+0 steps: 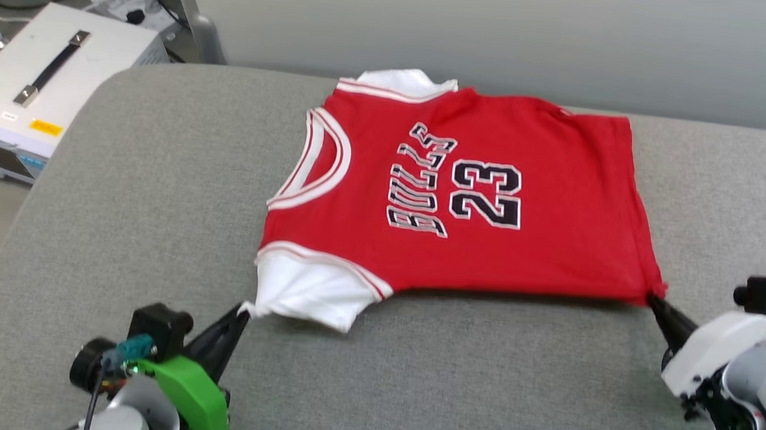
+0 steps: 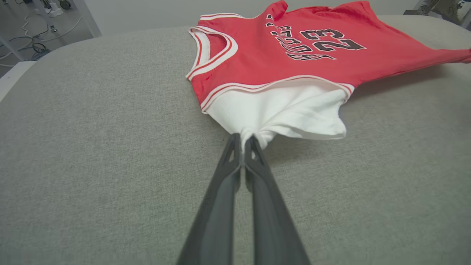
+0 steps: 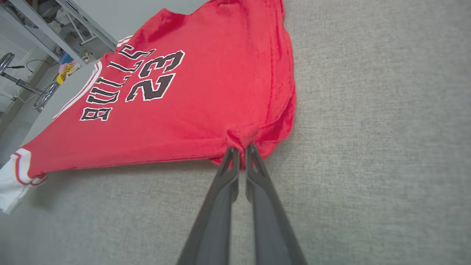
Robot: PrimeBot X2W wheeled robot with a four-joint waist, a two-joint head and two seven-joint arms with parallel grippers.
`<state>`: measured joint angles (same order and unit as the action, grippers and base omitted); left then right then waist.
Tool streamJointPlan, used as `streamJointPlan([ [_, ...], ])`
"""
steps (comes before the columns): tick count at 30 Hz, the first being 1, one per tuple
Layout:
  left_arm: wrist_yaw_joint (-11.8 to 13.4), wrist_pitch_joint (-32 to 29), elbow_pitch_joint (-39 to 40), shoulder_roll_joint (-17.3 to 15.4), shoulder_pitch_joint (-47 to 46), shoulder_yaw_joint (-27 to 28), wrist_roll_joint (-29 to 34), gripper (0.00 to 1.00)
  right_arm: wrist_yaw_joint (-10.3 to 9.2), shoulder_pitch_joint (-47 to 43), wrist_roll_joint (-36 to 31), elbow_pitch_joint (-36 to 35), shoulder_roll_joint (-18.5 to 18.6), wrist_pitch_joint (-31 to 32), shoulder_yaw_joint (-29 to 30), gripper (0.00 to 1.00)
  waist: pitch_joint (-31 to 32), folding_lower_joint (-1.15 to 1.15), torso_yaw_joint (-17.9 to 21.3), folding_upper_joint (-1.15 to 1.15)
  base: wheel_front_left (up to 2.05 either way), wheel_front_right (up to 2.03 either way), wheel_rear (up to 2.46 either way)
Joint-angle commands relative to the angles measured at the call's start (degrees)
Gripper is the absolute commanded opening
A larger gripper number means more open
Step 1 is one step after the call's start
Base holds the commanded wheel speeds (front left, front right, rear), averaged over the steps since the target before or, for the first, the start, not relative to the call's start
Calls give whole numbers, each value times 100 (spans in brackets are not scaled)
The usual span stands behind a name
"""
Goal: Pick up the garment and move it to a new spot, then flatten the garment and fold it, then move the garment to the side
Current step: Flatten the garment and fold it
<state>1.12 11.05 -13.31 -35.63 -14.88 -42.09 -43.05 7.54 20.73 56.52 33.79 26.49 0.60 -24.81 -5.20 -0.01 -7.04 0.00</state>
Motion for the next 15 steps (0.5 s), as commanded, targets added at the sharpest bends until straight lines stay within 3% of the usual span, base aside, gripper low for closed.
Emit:
streamJointPlan([
  [1,39,-26,72,-97,210,-19,-111,0,-5,-232,120,-83,67,38,-4,0,298,1,-26,0,0,0,0],
  [15,124,-664,1315,-951,1511,-315,-546,0,-5,-1890,510,-1210,629,598,54,0,850,1,-66,0,0,0,0],
])
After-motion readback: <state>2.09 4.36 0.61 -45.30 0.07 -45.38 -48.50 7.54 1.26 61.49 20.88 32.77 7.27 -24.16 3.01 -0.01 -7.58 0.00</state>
